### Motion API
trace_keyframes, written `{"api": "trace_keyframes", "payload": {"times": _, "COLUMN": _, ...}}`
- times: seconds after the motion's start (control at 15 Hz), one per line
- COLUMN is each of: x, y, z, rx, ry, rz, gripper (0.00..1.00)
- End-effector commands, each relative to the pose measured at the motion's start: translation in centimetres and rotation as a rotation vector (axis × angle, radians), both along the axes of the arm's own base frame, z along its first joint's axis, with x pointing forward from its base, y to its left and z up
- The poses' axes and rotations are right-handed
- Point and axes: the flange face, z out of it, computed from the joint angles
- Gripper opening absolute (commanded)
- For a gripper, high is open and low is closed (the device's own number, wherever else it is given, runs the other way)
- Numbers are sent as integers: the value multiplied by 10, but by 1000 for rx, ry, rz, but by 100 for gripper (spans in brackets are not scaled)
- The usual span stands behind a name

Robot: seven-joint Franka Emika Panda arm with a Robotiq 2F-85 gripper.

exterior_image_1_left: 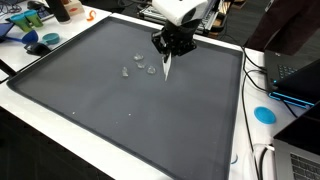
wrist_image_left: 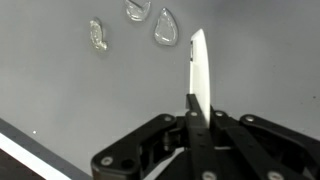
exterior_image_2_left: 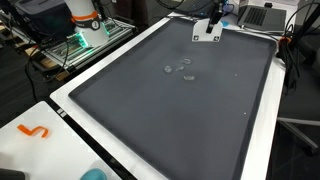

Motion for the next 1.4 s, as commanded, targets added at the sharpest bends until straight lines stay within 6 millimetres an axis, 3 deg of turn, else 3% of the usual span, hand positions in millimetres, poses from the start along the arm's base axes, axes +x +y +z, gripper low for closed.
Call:
{"api": "trace_keyframes", "payload": {"times": 0.0, "x": 6, "y": -1, "z": 3, "rx": -26, "ry": 0, "rz": -18, "gripper": 1}}
{"api": "trace_keyframes", "payload": {"times": 0.73, "x": 25, "y": -17, "z": 24, "rx": 35, "ry": 37, "rz": -56, "gripper": 1}}
{"api": "trace_keyframes", "payload": {"times": 1.07, "x": 39, "y": -37, "z": 38, "rx": 101, "ry": 59, "rz": -91, "gripper": 1}}
{"api": "trace_keyframes", "payload": {"times": 1.33, "x": 52, "y": -65, "z": 45, "rx": 159, "ry": 89, "rz": -142, "gripper": 1}}
